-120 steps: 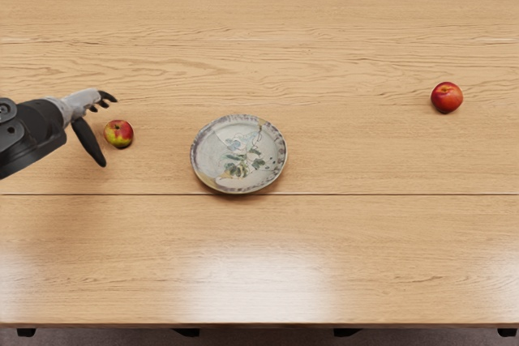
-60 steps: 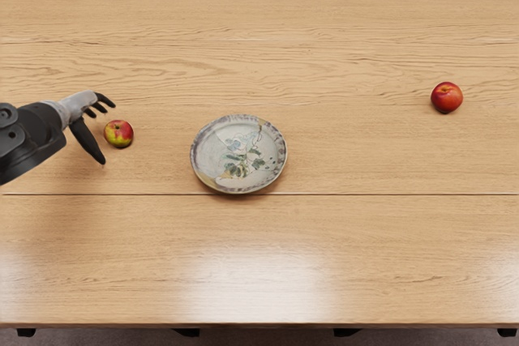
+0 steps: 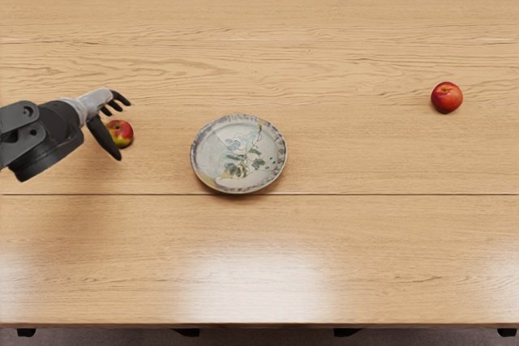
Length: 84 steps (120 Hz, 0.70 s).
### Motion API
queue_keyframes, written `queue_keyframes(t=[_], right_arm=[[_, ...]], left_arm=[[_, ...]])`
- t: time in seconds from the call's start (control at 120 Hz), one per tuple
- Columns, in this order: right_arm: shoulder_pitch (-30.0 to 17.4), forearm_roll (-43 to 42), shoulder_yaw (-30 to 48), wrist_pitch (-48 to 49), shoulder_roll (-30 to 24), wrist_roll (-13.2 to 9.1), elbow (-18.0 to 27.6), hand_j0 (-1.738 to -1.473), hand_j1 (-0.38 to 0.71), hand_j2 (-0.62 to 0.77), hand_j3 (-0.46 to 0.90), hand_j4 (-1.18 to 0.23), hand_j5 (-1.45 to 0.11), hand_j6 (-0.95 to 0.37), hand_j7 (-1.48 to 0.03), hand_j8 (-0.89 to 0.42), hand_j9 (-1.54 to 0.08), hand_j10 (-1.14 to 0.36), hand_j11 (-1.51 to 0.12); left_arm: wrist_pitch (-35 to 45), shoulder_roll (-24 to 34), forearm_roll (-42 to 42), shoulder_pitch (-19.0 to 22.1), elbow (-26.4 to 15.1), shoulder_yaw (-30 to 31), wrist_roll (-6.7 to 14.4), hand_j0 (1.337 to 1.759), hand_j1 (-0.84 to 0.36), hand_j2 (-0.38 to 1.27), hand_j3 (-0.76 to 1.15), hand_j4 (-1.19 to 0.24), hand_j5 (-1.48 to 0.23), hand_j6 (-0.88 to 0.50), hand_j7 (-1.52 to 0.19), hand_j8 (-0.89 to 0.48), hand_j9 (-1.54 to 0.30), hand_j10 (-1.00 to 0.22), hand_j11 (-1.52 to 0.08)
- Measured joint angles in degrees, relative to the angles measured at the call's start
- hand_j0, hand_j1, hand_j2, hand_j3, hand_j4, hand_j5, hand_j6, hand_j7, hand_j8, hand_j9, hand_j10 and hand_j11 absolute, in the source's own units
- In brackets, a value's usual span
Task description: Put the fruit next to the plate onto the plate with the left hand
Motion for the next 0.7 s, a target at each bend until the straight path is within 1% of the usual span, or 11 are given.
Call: queue_keyframes(t=[0.35, 0.7], right_arm=[[0.0, 0.0, 0.0, 0.0, 0.0, 0.0, 0.0, -1.658, -0.32, 0.0, 0.0, -0.02, -0.03, -0.02, -0.03, -0.02, -0.03, -0.02, -0.03], [0.0, 0.0, 0.0, 0.0, 0.0, 0.0, 0.0, -1.658, -0.32, 0.0, 0.0, -0.02, -0.03, -0.02, -0.03, -0.02, -0.03, -0.02, -0.03]], left_arm=[[0.01, -0.91, 0.02, 0.07, 2.87, 0.1, 0.0, 1.658, 0.03, 0.06, 0.0, -0.27, -0.34, -0.27, -0.34, -0.27, -0.34, -0.27, -0.34], [0.01, -1.16, 0.06, 0.18, 3.37, 0.55, 0.0, 1.658, -0.03, 0.07, 0.0, -0.32, -0.41, -0.32, -0.41, -0.32, -0.41, -0.32, -0.41]])
